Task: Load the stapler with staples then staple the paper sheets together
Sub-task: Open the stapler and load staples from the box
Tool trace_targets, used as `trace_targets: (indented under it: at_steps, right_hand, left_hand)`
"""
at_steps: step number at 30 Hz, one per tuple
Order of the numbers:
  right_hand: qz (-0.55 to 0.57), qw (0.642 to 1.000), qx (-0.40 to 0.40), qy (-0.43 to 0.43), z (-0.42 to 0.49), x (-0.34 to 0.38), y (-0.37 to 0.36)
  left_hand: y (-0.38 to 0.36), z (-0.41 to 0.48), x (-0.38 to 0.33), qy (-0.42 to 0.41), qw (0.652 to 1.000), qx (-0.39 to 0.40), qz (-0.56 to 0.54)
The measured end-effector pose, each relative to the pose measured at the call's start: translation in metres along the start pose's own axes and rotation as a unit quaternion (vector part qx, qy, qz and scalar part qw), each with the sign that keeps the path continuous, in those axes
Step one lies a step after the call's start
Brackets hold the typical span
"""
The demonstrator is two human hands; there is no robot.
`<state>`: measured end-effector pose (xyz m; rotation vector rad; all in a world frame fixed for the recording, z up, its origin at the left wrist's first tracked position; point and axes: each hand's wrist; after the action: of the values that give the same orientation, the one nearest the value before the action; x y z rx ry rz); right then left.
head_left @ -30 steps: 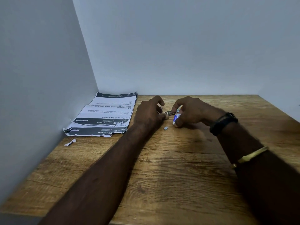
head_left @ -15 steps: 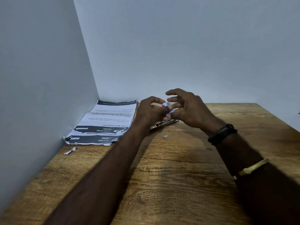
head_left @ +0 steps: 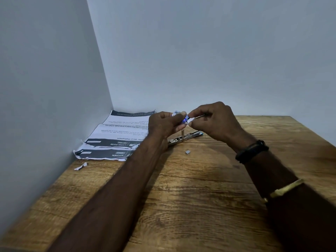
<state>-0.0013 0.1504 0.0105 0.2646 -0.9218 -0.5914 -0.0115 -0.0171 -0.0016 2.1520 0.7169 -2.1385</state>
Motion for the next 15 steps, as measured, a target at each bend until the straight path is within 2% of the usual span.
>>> trace_targets:
  at_steps: [15]
  right_hand:
    - [-0.015,0.999,-0.031,0.004,-0.0002,0.0009,0.003]
  left_hand:
    - [0.003,0.0006,-0.0025,0.024,1.0,-0.005,-0.015]
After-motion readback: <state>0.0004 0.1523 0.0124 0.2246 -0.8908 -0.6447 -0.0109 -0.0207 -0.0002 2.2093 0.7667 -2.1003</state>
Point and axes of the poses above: each hand's wrist, its own z-axis towards the middle knuckle, its own y-axis out of the back of the hand, x = y × z, and after that the axes turned 11 degrees about -x, right-handed
